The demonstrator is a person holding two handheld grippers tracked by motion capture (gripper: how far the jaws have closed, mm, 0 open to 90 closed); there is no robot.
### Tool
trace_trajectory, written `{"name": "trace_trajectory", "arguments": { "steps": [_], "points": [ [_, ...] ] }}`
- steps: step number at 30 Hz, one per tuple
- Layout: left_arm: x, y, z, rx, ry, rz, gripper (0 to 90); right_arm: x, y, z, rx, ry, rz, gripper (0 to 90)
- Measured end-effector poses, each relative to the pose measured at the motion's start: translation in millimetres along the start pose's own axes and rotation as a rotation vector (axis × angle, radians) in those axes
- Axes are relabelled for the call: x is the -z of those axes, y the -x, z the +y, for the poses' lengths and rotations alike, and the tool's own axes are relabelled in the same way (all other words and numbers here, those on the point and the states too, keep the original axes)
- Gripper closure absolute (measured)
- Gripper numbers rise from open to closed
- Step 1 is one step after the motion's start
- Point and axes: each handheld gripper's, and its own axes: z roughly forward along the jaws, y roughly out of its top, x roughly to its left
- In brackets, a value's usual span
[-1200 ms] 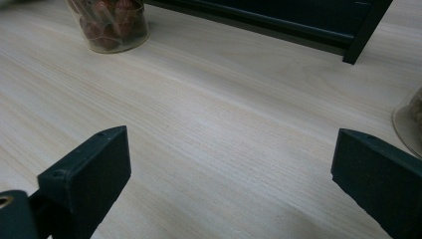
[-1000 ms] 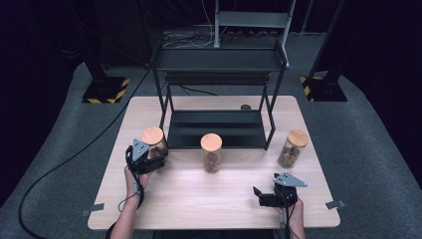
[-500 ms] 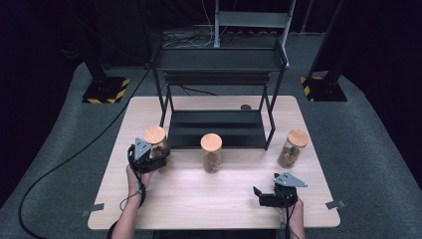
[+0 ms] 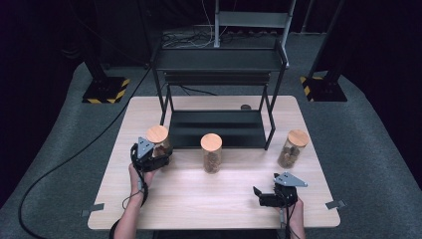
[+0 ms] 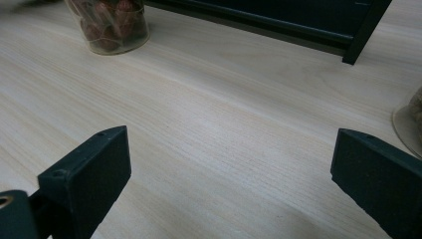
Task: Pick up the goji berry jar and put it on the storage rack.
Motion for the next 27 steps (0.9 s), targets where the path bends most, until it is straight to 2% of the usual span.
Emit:
{"name": "trace_trajectory", "arguments": {
  "steps": [14, 27],
  "points": [
    [-6.8, 2.7, 1.4, 0.005, -0.007, -0.011, 24.6, -0.5, 0.2, 0.2, -0.001, -0.005, 0.004, 1.7],
    [-12.7, 11.2, 9.7, -0.012, 0.000, -0.032, 24.6, -0.6, 0.5, 0.2, -0.002, -0.006, 0.009, 1.8]
  ]
}}
